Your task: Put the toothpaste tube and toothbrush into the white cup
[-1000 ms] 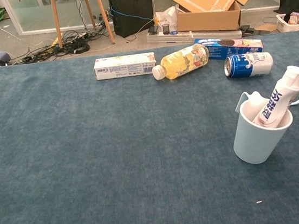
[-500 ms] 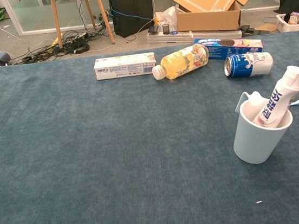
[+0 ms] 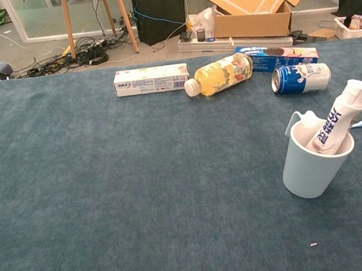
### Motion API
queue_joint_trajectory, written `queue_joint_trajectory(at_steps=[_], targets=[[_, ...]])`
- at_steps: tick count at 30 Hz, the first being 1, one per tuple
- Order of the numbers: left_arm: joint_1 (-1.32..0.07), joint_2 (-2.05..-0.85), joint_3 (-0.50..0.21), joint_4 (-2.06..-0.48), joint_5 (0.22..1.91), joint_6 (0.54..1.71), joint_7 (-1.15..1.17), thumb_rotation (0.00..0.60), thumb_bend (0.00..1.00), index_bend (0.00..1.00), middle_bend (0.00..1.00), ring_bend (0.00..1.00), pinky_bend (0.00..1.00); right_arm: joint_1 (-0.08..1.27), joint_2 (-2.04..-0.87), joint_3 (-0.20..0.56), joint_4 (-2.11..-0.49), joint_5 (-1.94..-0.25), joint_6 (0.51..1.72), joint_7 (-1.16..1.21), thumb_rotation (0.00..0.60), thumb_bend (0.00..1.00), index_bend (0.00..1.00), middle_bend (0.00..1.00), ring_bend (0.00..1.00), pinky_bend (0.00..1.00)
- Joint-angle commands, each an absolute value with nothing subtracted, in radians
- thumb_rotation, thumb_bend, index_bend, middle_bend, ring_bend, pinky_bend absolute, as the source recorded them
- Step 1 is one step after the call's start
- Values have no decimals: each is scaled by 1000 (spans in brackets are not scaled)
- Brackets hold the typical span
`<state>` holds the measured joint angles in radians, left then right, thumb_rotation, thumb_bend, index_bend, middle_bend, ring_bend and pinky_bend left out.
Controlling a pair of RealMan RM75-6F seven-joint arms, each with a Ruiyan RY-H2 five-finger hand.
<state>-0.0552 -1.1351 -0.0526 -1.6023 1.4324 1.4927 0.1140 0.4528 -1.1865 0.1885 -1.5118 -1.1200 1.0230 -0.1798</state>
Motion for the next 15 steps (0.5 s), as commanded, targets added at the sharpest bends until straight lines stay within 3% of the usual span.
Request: queue_joint_trajectory(at_steps=[1, 7, 15], targets=[[-56, -1134, -53, -1602, 1431, 1491, 112, 600, 0, 707, 452, 389, 350, 485, -1285, 164, -1382, -1161, 1053, -244, 600, 286, 419, 211, 135, 298], [-55, -1132, -53, -1603, 1432, 1491, 107, 600, 0, 707, 452, 389, 350, 501, -1355, 140, -1257, -1202, 1055, -276, 600, 261, 419, 92, 7, 182], [-52, -1130, -52, -1606, 1436, 1498, 106, 600, 0, 707, 452, 389, 351, 510, -1399, 131, -1193, -1227, 1061, -300, 600, 236, 419, 49, 0, 147]])
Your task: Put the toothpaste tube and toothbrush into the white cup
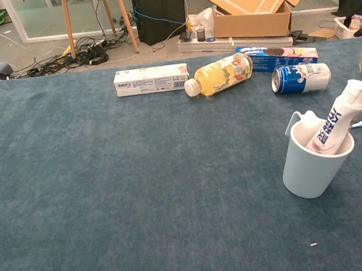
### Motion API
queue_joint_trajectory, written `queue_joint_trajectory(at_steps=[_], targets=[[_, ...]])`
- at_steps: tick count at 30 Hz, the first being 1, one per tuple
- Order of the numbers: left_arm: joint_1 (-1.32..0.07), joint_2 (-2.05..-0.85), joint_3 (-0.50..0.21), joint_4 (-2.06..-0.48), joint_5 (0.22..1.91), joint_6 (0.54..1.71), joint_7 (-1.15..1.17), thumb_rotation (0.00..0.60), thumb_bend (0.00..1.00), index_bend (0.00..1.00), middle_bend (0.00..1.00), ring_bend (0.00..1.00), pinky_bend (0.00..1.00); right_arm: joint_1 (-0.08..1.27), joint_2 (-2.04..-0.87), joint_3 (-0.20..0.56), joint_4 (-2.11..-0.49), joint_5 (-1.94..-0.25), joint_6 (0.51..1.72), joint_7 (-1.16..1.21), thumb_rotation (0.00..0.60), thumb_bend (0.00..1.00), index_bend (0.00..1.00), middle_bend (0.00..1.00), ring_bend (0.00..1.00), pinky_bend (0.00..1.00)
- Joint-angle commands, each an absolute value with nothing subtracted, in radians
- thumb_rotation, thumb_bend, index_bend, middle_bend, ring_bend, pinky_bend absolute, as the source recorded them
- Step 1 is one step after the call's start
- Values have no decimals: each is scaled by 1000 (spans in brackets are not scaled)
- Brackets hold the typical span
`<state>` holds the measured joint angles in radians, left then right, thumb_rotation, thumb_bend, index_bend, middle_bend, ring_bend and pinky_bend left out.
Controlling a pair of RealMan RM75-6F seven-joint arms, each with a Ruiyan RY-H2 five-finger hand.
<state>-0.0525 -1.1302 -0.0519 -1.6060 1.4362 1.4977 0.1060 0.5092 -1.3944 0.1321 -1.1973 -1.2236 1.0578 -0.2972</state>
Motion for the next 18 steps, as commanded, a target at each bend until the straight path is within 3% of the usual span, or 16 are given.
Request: queue_joint_trajectory(at_steps=[1, 18], targets=[[-52, -1130, -52, -1605, 1435, 1497, 106, 600, 0, 707, 452, 389, 351, 510, -1402, 131, -1189, -1230, 1063, -301, 600, 235, 419, 49, 0, 146], [-54, -1133, -52, -1604, 1434, 1494, 112, 600, 0, 707, 452, 389, 351, 503, -1463, 103, -1072, -1242, 1020, -288, 600, 234, 419, 28, 0, 117]])
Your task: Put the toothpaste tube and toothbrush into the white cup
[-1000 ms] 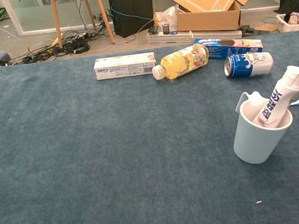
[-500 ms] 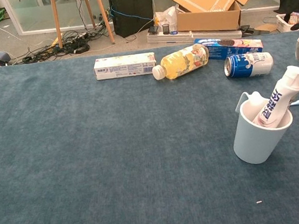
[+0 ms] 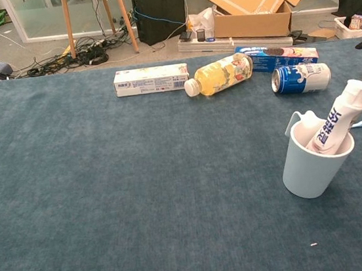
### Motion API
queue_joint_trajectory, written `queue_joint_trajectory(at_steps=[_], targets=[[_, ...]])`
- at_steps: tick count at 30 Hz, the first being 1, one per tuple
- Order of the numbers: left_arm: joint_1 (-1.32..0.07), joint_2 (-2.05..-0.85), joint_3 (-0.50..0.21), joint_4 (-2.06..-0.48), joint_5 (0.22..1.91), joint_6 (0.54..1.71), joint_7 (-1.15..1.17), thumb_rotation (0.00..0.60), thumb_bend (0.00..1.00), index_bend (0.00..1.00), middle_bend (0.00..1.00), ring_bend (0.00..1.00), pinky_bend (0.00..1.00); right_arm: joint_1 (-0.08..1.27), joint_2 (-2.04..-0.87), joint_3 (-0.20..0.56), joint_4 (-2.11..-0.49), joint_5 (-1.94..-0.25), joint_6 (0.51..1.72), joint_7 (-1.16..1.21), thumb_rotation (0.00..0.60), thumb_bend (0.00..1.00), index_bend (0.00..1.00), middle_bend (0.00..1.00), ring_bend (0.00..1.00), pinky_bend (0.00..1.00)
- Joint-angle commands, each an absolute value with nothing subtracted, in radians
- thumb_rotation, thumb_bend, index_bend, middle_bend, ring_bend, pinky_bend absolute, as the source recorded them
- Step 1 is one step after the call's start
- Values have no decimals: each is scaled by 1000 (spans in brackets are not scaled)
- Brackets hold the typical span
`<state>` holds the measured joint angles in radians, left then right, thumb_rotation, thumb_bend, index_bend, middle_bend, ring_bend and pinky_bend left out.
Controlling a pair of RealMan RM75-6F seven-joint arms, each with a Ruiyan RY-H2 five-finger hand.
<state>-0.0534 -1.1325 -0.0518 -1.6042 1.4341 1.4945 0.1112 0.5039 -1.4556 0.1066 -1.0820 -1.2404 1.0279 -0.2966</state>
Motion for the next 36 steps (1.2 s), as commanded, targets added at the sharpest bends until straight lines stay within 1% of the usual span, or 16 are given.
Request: queue_joint_trajectory(at_steps=[1, 16, 24, 36], targets=[[-54, -1133, -52, -1604, 1434, 1494, 112, 600, 0, 707, 452, 389, 351, 503, -1466, 102, -1067, -1243, 1015, -284, 600, 234, 421, 27, 0, 117], [-53, -1133, -52, -1605, 1434, 1494, 110, 600, 0, 707, 452, 389, 351, 500, -1492, 84, -1031, -1247, 954, -257, 600, 225, 474, 13, 0, 110], [-53, -1131, -52, -1606, 1435, 1496, 108, 600, 0, 707, 452, 389, 351, 500, -1513, 81, -1004, -1247, 930, -246, 600, 226, 527, 13, 0, 110], [-52, -1130, -51, -1609, 1438, 1498, 105, 600, 0, 707, 452, 389, 351, 510, -1535, 96, -976, -1251, 927, -235, 600, 227, 530, 13, 0, 110]])
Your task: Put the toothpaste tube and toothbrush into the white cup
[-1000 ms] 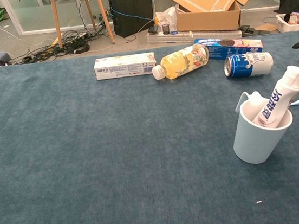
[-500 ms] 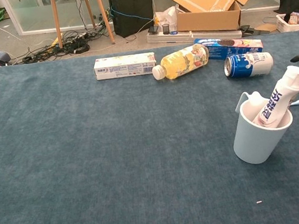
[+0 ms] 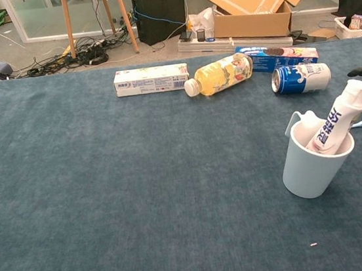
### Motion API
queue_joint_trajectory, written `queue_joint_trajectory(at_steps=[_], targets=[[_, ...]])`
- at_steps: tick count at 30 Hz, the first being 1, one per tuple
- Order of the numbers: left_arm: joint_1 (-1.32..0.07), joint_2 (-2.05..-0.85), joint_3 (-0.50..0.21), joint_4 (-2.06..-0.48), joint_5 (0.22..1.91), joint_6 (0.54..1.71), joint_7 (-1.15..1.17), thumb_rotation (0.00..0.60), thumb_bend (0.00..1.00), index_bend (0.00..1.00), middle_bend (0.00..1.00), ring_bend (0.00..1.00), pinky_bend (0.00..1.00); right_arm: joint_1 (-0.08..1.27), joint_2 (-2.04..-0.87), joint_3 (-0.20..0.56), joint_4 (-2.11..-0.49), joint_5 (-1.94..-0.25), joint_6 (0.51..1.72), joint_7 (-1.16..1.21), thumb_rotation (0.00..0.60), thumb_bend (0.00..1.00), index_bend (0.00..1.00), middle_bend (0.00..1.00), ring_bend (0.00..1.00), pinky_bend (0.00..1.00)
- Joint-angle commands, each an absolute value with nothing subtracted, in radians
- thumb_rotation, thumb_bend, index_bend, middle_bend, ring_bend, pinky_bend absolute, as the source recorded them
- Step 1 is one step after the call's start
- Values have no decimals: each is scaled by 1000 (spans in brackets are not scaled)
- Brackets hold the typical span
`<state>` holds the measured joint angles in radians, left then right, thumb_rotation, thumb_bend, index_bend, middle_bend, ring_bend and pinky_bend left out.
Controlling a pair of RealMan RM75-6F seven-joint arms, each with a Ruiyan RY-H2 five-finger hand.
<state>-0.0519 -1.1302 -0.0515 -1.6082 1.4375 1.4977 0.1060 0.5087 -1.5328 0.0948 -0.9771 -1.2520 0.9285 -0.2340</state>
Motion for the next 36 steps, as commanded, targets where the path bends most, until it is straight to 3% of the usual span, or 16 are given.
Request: queue_joint_trajectory(at_steps=[1, 36], targets=[[-51, -1129, -51, -1609, 1438, 1498, 105, 600, 0, 707, 452, 389, 351, 512, -1537, 98, -974, -1249, 923, -238, 600, 227, 530, 13, 0, 110], [-49, -1126, -52, -1611, 1442, 1503, 98, 600, 0, 707, 453, 389, 351, 546, -1563, 125, -963, -1171, 836, -311, 600, 230, 530, 13, 0, 110]])
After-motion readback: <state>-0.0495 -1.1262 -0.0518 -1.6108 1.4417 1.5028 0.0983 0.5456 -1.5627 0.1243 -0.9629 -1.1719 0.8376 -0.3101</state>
